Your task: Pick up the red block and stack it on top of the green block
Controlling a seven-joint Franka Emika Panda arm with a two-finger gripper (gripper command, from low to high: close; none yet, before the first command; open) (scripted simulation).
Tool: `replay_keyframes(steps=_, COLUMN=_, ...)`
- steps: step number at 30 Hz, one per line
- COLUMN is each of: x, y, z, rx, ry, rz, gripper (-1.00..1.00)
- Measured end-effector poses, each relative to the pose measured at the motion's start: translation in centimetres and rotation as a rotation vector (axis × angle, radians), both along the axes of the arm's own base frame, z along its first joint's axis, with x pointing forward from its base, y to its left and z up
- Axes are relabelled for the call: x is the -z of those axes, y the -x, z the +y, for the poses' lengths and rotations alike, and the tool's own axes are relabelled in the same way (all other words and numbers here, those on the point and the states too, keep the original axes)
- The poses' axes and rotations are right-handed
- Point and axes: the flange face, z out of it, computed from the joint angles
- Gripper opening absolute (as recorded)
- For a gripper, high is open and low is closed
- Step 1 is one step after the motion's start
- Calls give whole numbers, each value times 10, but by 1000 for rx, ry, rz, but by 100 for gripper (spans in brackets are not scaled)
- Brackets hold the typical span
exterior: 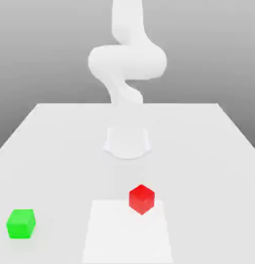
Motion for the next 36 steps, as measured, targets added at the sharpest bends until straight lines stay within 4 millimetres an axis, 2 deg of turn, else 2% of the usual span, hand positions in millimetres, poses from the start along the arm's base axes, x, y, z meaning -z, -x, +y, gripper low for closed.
replay_keyframes(steps=4, x=99, y=-33, z=11, rx=-120, ry=83, rz=147, gripper=0)
replay_keyframes(steps=7, x=174, y=-41, z=18, rx=-216, ry=134, rz=255, gripper=0)
replay_keyframes(steps=9, x=225, y=-39, z=22, rx=-284, ry=164, rz=328, gripper=0)
replay_keyframes(steps=12, x=300, y=-24, z=27, rx=-398, ry=202, rz=442, gripper=0)
replay_keyframes(steps=17, x=428, y=28, z=32, rx=-609, ry=247, rz=637, gripper=0)
replay_keyframes(steps=18, x=452, y=35, z=33, rx=-639, ry=252, rz=664, gripper=0)
replay_keyframes(steps=19, x=468, y=40, z=35, rx=-659, ry=257, rz=677, gripper=0)
replay_keyframes(steps=23, x=507, y=46, z=33, rx=-669, ry=258, rz=690, gripper=0)
replay_keyframes(steps=24, x=514, y=46, z=33, rx=-669, ry=259, rz=691, gripper=-100)
replay_keyframes(steps=31, x=515, y=47, z=33, rx=-669, ry=258, rz=693, gripper=-100)
replay_keyframes(steps=36, x=480, y=45, z=33, rx=-669, ry=258, rz=692, gripper=-100)
